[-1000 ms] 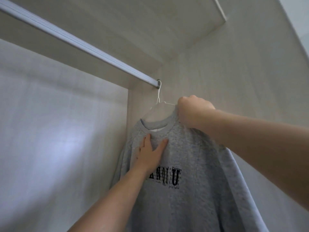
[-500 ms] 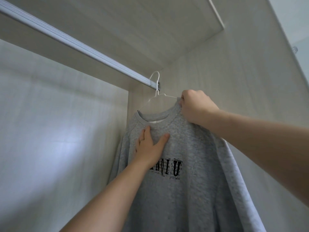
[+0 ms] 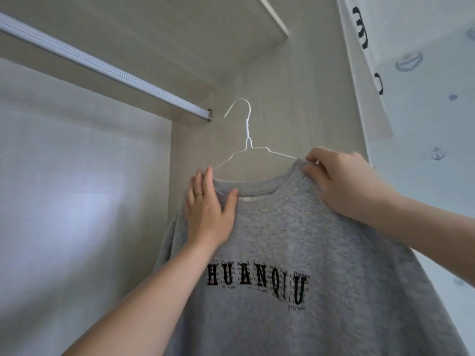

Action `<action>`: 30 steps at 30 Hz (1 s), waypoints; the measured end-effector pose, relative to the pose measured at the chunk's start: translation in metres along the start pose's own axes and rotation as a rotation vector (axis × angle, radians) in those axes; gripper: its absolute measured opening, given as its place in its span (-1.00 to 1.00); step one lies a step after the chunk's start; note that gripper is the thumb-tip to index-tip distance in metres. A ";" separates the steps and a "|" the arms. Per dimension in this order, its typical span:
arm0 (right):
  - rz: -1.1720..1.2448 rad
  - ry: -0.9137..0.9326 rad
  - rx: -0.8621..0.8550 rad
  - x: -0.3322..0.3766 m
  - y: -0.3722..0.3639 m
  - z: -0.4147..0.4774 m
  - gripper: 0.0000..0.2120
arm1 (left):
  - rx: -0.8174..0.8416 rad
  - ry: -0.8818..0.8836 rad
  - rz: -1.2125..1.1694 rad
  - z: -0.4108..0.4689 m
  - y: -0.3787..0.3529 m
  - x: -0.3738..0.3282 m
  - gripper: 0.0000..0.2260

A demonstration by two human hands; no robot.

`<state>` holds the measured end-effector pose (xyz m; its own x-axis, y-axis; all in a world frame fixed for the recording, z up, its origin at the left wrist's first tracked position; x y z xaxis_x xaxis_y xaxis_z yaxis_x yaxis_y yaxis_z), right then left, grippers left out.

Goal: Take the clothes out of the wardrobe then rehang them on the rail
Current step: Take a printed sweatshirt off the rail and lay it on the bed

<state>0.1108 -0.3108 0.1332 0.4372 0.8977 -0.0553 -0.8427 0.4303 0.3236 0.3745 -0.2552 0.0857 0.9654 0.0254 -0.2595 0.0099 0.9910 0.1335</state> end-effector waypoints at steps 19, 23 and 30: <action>-0.299 -0.186 0.094 -0.157 0.302 -0.279 -0.95 | -0.106 -0.224 -0.387 -0.205 -0.080 -0.342 -0.85; -0.327 -0.348 0.116 -0.181 0.361 -0.332 -0.95 | 0.004 -0.215 -0.514 -0.249 -0.118 -0.413 -0.84; -0.413 -0.617 0.146 -0.218 0.430 -0.434 -0.95 | 0.224 -0.263 -0.731 -0.336 -0.193 -0.521 -0.82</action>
<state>-0.4832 -0.2799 -0.1251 0.8411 0.4321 0.3253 -0.5409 0.6645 0.5157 -0.2178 -0.4151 -0.1267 0.7241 -0.6783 -0.1253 0.6873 0.6944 0.2129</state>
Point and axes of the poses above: each hand's wrist, its own z-axis towards the middle knuckle, its own y-axis out of the back of the hand, x = y × z, the point moved 1 cm from there along z, towards the middle knuckle, and after that the axes turned 1 degree about x, right-handed, at the moved point
